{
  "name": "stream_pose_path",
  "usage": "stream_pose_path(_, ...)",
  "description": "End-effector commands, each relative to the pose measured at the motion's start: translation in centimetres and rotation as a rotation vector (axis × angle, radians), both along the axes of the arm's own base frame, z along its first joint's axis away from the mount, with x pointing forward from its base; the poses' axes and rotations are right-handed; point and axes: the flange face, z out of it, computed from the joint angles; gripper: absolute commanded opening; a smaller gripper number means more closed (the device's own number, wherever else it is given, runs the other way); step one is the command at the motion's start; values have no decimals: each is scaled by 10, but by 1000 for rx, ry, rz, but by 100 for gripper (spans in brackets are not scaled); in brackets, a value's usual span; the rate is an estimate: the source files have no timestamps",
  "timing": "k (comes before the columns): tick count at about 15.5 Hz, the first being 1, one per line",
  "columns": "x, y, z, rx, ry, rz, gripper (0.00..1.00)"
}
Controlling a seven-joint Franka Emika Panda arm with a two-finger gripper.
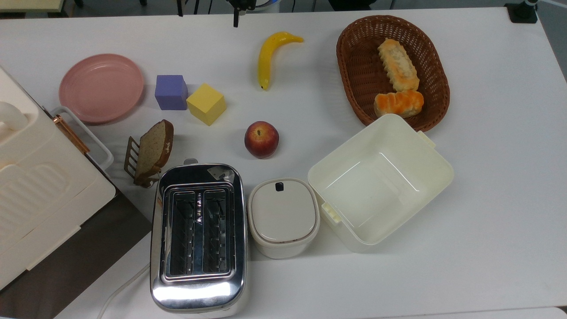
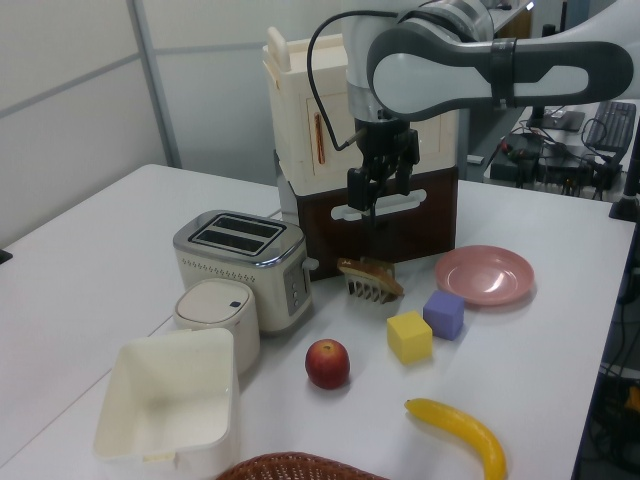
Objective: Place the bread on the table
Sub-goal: 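Move the gripper over the wicker basket toward the long striped roll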
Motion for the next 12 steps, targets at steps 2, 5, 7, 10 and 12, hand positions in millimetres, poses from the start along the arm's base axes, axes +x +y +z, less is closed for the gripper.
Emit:
stream_pose_path(2, -4, 3, 11, 46, -21, -32, 100)
stream_pose_path(5, -4, -4, 12, 62, -19, -21, 100)
stream_pose_path(7, -5, -4, 10, 67, -5, -4, 100)
stream_pose_path(10, -6, -4, 11, 70, -1, -10, 100)
stream_pose_path(12, -5, -5, 9, 70, 2, -2, 100)
